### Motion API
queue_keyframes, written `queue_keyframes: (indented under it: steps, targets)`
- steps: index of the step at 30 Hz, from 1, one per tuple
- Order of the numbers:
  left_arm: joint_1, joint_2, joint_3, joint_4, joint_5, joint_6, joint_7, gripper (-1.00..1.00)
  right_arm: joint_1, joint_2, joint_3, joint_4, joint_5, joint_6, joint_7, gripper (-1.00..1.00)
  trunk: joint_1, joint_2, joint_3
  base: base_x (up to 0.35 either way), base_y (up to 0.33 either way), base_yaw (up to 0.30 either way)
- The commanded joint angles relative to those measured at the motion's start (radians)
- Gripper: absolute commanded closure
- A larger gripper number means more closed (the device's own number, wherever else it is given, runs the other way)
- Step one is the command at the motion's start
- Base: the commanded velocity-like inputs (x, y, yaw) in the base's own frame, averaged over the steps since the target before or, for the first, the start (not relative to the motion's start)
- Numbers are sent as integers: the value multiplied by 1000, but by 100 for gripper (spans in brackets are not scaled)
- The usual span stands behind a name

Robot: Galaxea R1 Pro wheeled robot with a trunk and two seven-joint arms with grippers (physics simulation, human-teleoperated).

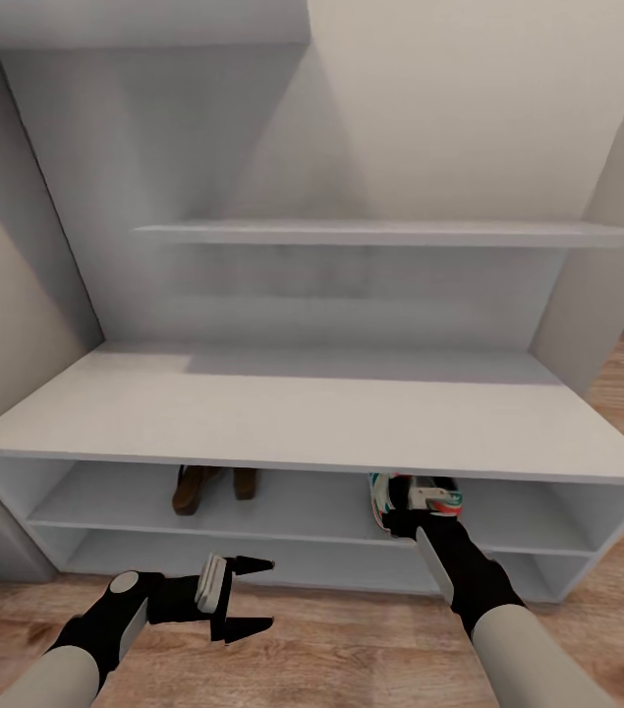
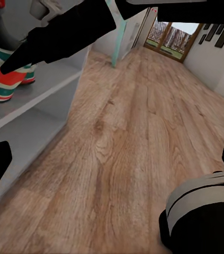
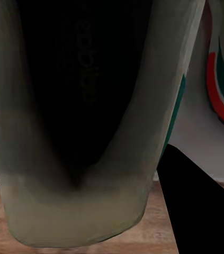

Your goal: Pick up the two gym shoes and the two sandals from the corridor floor and place them onto the hallstand (shoe rack) in the corridor, making sure they are on the rack and not on the floor. Arrange them so the two gym shoes are next to each other and the two sandals are next to each other.

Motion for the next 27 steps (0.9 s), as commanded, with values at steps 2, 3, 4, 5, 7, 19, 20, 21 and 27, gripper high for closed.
queue_keyframes:
  steps: [2,3,4,5,7,19,20,21,27]
  targets:
    - [-1,0,1,0,2,-8,-3,-100,0,0,4,-1,-8,5,-9,100,0,0,-1,206,0,0]
    - [-1,0,1,0,2,-8,-3,-100,0,0,4,-1,-9,5,-9,100,0,0,-1,215,0,0]
    - [-1,0,1,0,2,-8,-3,-100,0,0,4,-1,-9,5,-9,100,0,0,-1,195,0,0]
    - [-1,0,1,0,2,-8,-3,-100,0,0,4,-1,-8,5,-9,100,0,0,-1,167,0,0]
    - [-1,0,1,0,2,-8,-3,-100,0,0,4,-1,-8,5,-9,100,0,0,-1,93,0,0]
    - [-1,0,1,0,2,-8,-3,-100,0,0,4,-1,-9,4,-9,100,0,0,-1,6,0,0]
    - [-1,0,1,0,2,-8,-3,-100,0,0,4,-1,-9,4,-9,100,0,0,-1,0,0,0]
    - [-1,0,1,0,2,-8,-3,-100,0,0,4,-1,-9,4,-9,100,0,0,-1,0,0,0]
    - [-1,0,1,0,2,-8,-3,-100,0,0,4,-1,-9,4,-9,100,0,0,-1,57,0,0]
